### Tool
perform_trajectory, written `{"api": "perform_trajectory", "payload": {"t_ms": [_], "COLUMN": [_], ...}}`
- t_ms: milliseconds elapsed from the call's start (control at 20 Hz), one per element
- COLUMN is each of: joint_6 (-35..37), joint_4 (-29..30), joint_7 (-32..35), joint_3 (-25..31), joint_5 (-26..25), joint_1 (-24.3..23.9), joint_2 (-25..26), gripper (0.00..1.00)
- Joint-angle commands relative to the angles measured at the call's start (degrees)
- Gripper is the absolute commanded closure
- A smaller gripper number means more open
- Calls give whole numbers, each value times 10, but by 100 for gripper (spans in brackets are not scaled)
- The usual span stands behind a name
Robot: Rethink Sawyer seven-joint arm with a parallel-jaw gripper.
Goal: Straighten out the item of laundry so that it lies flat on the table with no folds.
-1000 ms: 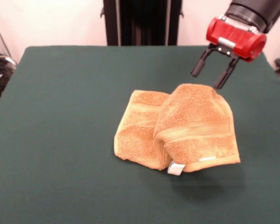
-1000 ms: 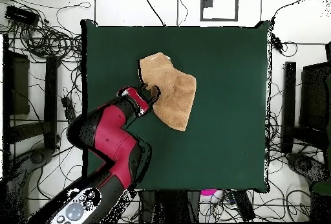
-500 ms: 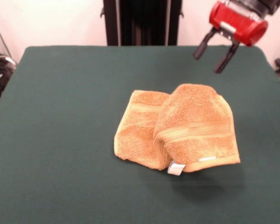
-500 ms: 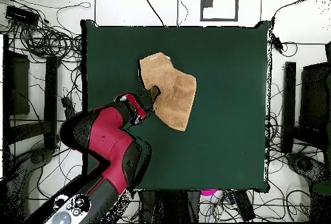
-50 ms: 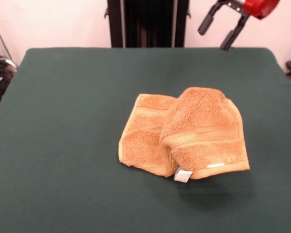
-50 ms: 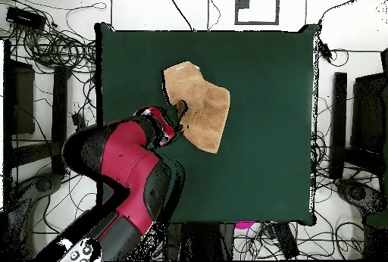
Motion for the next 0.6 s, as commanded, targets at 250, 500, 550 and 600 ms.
{"api": "perform_trajectory", "payload": {"t_ms": [250, 500, 550, 600], "joint_6": [-236, -207, -193, -183], "joint_4": [102, 65, 59, 56], "joint_7": [71, 83, 86, 92], "joint_3": [275, 258, 248, 241], "joint_5": [-21, -33, -33, -31], "joint_1": [-126, -134, -130, -125], "joint_2": [-50, 1, 11, 20], "gripper": [0, 0, 0, 0]}}
